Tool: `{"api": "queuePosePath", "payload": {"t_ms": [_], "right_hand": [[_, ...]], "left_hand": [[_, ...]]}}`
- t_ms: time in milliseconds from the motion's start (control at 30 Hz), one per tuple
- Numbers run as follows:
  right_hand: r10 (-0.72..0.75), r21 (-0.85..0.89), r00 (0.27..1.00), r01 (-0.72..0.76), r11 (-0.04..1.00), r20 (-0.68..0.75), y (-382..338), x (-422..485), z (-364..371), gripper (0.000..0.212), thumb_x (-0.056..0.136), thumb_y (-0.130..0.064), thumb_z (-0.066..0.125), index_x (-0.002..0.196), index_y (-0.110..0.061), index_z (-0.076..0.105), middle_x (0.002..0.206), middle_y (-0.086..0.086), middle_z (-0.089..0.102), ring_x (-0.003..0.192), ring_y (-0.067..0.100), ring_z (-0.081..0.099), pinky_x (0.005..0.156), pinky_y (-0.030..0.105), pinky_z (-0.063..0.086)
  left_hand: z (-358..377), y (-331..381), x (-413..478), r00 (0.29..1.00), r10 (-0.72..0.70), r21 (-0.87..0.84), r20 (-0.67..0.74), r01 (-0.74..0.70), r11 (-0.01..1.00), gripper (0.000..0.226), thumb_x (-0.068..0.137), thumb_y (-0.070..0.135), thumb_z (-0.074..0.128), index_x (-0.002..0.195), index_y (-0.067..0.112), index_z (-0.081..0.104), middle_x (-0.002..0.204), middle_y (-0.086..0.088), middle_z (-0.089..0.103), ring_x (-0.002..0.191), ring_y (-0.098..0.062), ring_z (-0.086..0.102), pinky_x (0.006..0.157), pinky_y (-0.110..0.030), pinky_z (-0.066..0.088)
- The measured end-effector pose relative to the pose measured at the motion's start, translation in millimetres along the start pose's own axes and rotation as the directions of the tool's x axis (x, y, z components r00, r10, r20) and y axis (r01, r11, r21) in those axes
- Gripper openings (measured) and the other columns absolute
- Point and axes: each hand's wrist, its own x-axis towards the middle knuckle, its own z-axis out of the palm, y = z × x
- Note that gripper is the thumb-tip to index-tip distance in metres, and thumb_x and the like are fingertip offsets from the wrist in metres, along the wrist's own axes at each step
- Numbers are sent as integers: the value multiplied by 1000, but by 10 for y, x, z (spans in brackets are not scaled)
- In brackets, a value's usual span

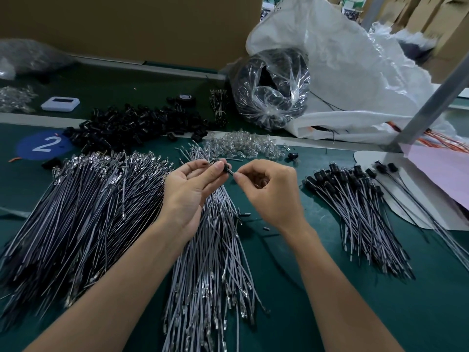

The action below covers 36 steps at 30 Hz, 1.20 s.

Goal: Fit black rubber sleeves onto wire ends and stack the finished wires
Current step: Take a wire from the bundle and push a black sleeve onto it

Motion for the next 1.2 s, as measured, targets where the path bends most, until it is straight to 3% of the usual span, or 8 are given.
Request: {"api": "queuePosePath", "payload": {"t_ms": [167,333,500,800,1200], "right_hand": [[45,87,999,-44,995,-16,8,5,6,11,88,-12,69,78,-9,72,65,-8,62,56,5,53,56,12,38],[30,45,1000,-29,999,-8,45,6,8,7,85,-11,72,78,-10,74,68,-6,67,58,9,57,55,22,45],[13,43,999,-11,999,-34,50,15,-3,2,82,-13,76,81,-14,77,70,-9,69,57,5,56,56,10,38],[-30,-87,999,31,996,11,50,-6,3,6,85,-16,71,81,-12,75,74,-2,70,67,17,60,62,42,51],[-66,-120,997,63,991,-25,8,-30,37,6,84,-13,70,80,-11,74,75,-1,70,67,18,61,62,42,52]], "left_hand": [[6,0,10,1000,14,-2,18,-14,1000,33,64,3,73,90,7,54,85,-11,76,82,-17,74,70,-23,59],[28,-30,-20,999,37,15,29,-37,999,31,64,3,72,89,6,53,82,-10,76,78,-17,74,69,-23,59],[67,-40,-56,997,82,115,8,-82,990,24,72,-2,72,88,5,56,80,-10,75,78,-18,73,71,-25,59],[97,-72,-107,994,107,212,-4,-103,972,19,81,-10,69,88,3,57,77,-11,75,75,-19,73,71,-24,58],[89,-49,-110,994,111,241,-15,-105,965,19,81,-9,69,90,2,57,76,-10,75,74,-18,74,69,-23,58]]}}
